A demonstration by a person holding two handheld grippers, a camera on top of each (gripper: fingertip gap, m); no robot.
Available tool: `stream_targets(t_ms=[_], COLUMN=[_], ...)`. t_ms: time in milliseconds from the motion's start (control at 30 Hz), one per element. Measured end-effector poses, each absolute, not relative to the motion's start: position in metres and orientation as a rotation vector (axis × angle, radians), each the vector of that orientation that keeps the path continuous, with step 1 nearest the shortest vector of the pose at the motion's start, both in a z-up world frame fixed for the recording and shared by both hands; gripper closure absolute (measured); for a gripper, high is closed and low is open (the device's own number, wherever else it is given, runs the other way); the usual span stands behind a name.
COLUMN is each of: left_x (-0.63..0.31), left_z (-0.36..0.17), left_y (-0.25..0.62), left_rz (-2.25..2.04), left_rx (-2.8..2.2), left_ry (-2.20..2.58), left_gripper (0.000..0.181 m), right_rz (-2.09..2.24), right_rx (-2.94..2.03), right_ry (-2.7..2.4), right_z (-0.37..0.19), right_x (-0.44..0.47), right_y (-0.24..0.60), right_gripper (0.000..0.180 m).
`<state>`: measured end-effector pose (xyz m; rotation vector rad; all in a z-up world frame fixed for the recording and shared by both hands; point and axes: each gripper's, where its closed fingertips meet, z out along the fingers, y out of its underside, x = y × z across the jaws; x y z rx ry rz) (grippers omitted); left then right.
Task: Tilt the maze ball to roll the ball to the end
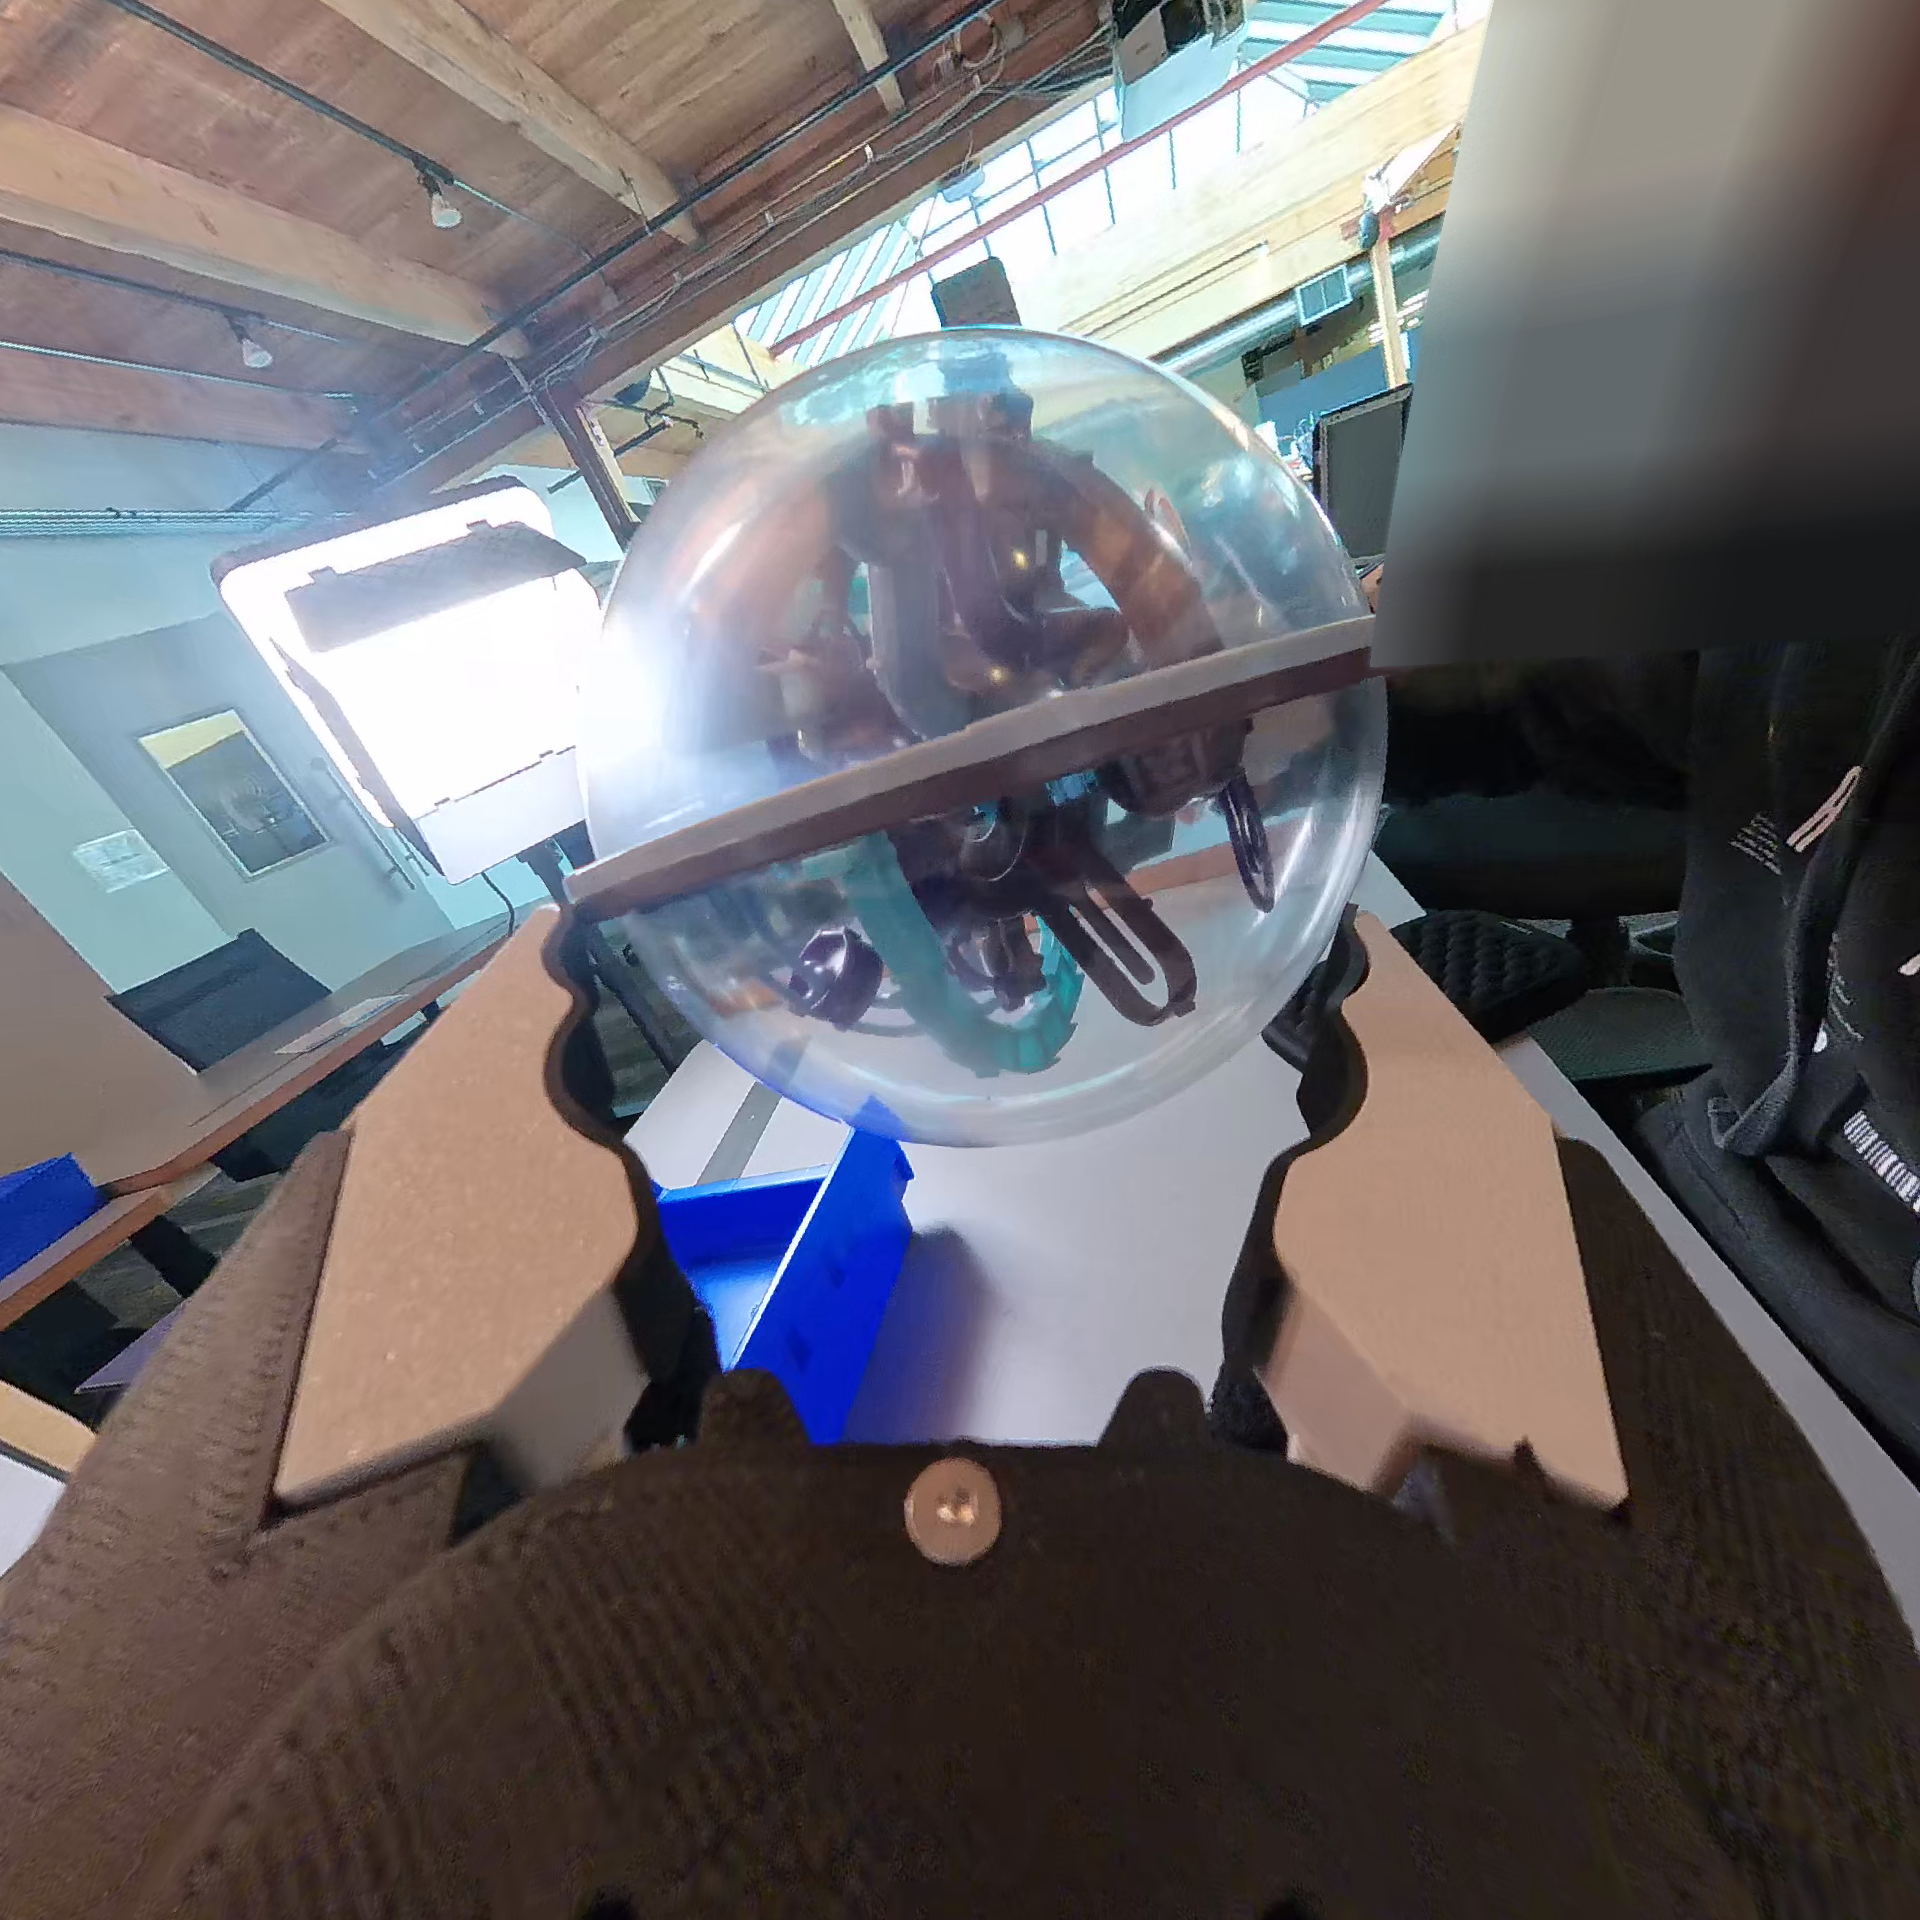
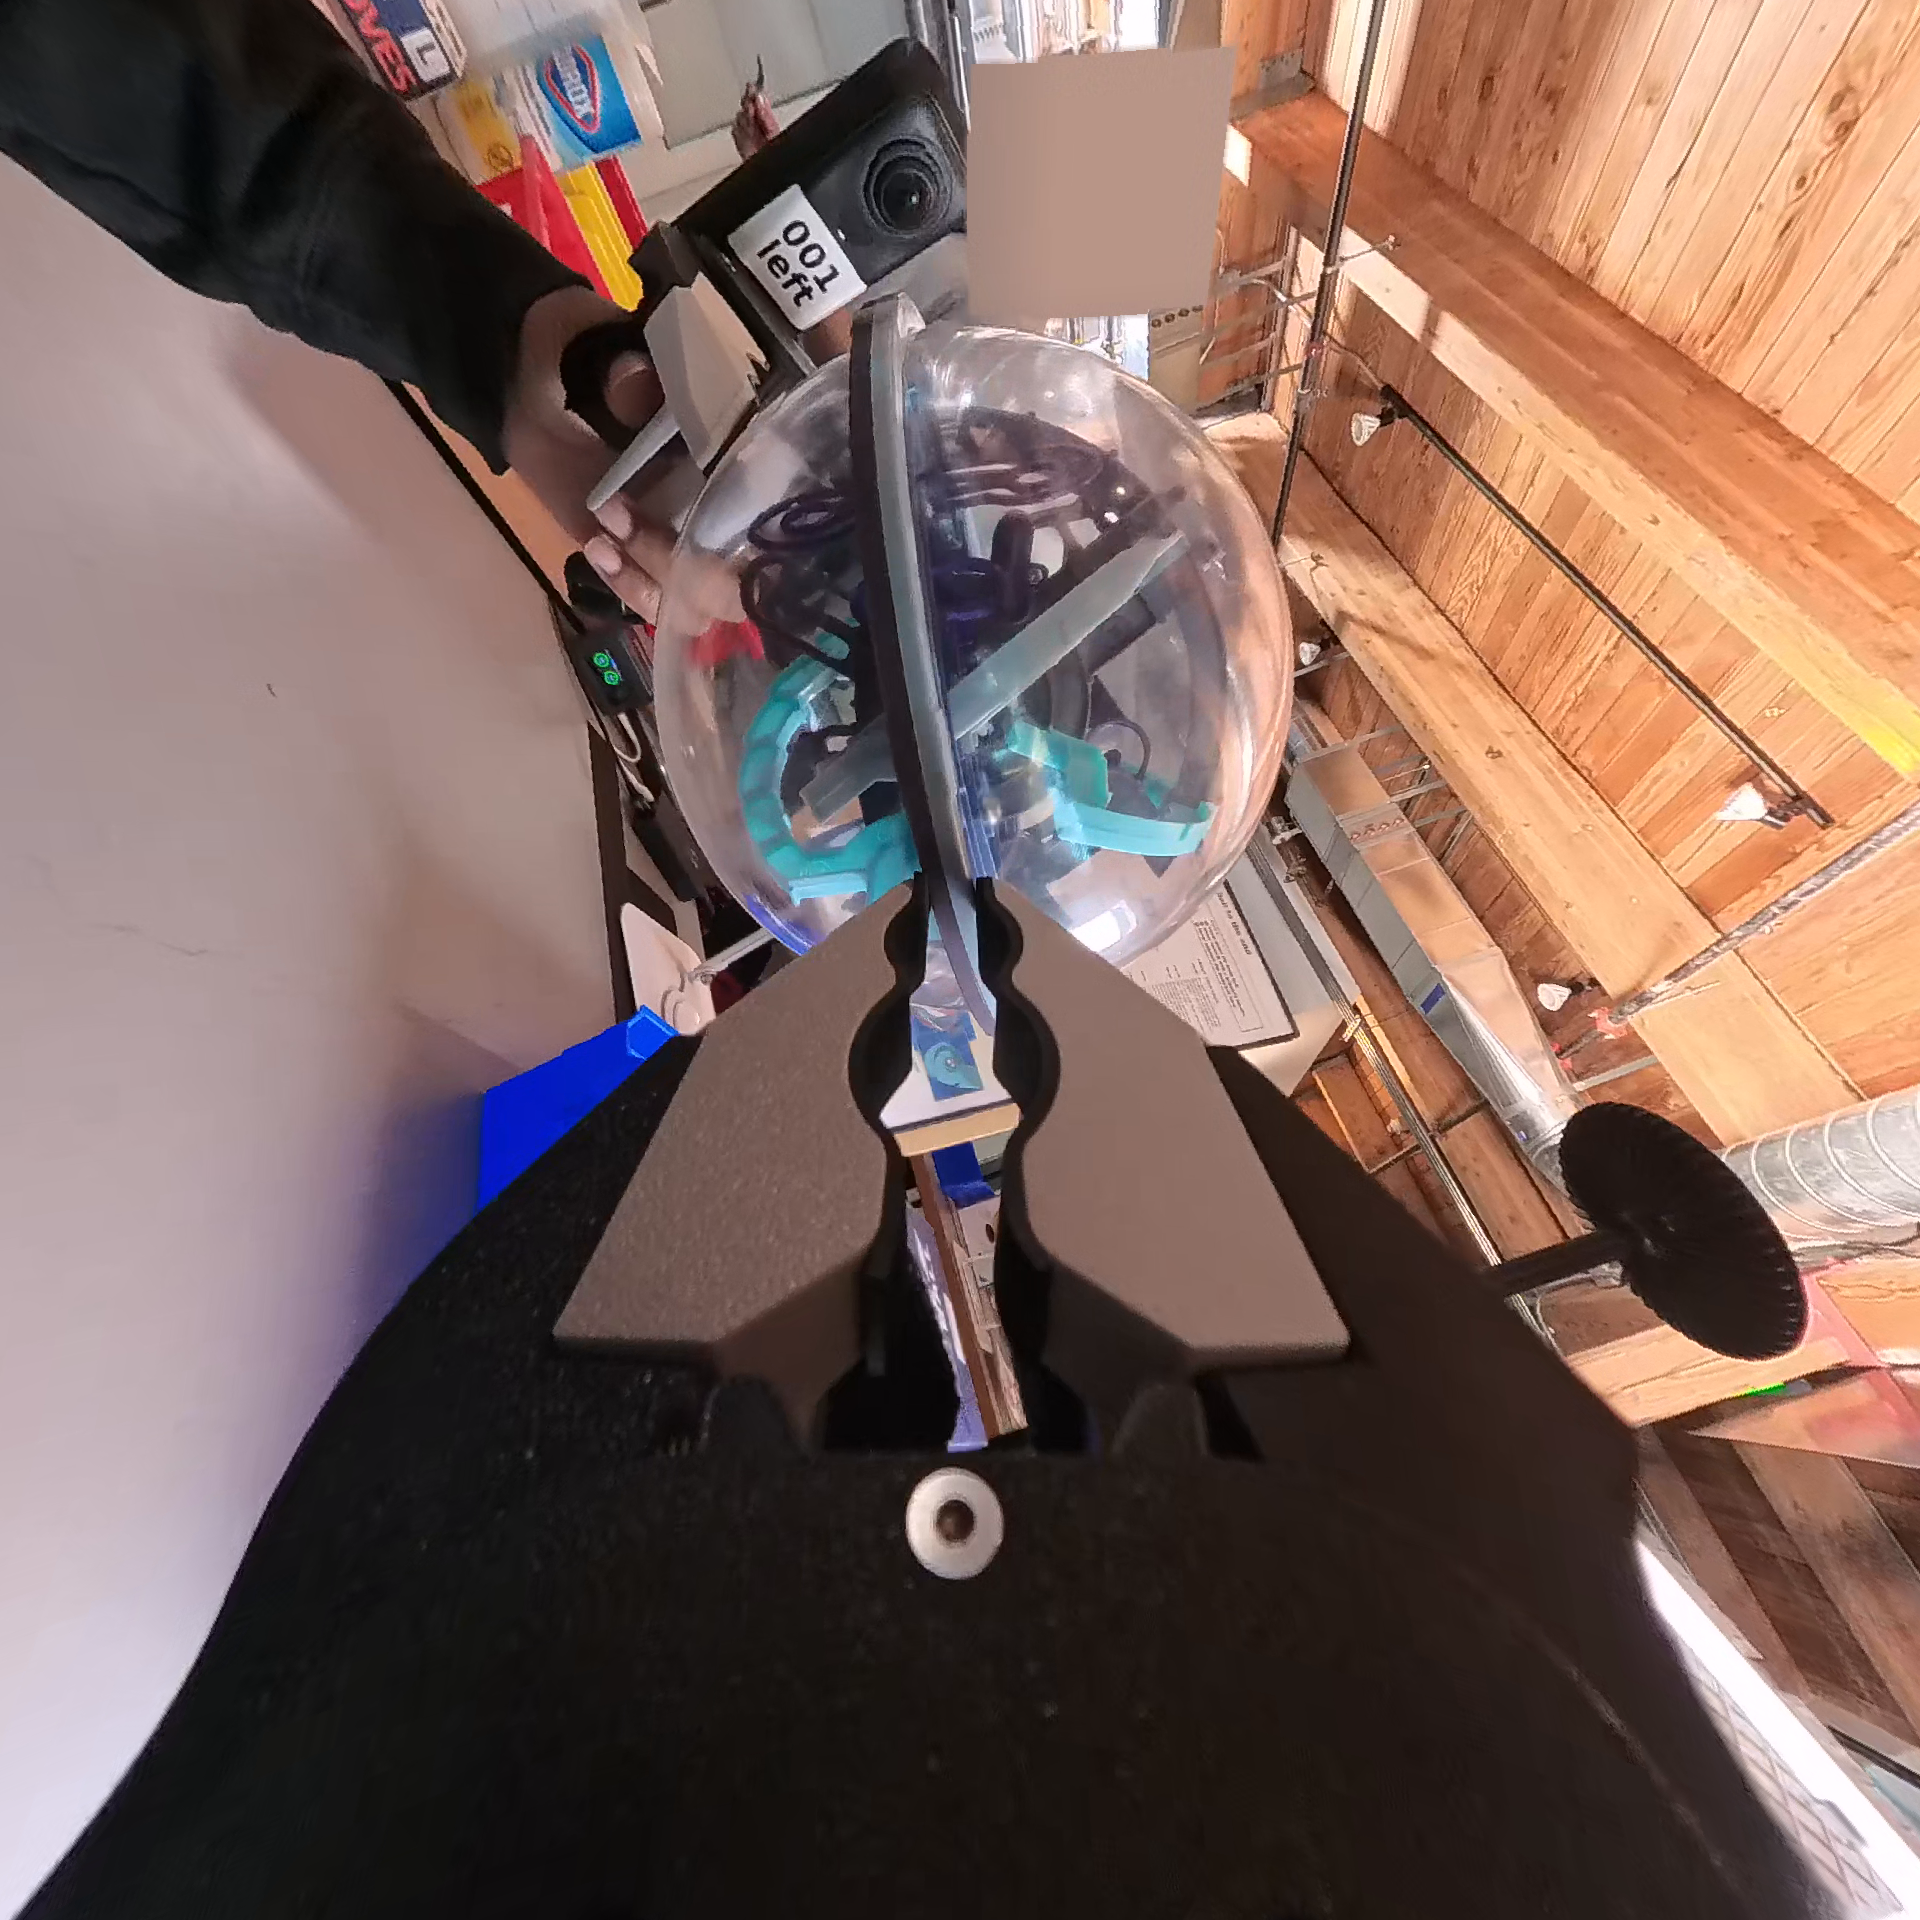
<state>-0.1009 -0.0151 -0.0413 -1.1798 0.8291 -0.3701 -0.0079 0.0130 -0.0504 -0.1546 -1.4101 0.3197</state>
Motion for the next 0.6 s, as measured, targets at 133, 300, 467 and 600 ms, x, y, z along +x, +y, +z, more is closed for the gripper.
stream_targets(t_ms=[133, 300, 467, 600], left_x=[-0.101, -0.100, -0.100, -0.101], left_z=[-0.050, -0.066, -0.078, -0.084], left_y=[-0.014, -0.013, -0.011, -0.010], left_rz=[-0.383, -0.408, -0.426, -0.442], left_rx=[-1.210, -1.232, -1.246, -1.255], left_ry=[0.821, 0.808, 0.796, 0.787], left_gripper=[0.045, 0.045, 0.045, 0.044], right_rz=[0.323, 0.316, 0.307, 0.305], right_rx=[-0.152, -0.148, -0.147, -0.148], right_ry=[-1.412, -1.442, -1.468, -1.481], right_z=[-0.052, -0.058, -0.064, -0.067], right_x=[-0.007, -0.004, -0.004, -0.004], right_y=[0.011, 0.008, 0.007, 0.007], right_gripper=[0.173, 0.174, 0.173, 0.173])
